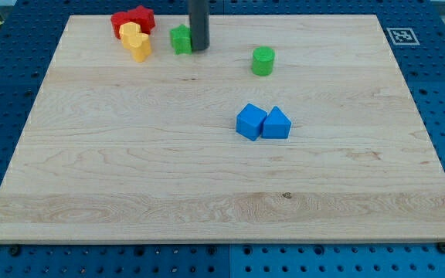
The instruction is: Place the green circle close to the green star
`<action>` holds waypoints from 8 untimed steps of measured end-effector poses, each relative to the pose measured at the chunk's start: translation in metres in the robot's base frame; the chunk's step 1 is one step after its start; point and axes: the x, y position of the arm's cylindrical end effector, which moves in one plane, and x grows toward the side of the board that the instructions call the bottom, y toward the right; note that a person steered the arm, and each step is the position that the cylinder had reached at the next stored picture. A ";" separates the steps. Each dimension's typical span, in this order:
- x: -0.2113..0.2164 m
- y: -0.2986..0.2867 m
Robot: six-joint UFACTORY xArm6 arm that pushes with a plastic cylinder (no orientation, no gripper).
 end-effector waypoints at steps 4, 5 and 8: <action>-0.025 0.131; 0.031 0.193; 0.079 0.152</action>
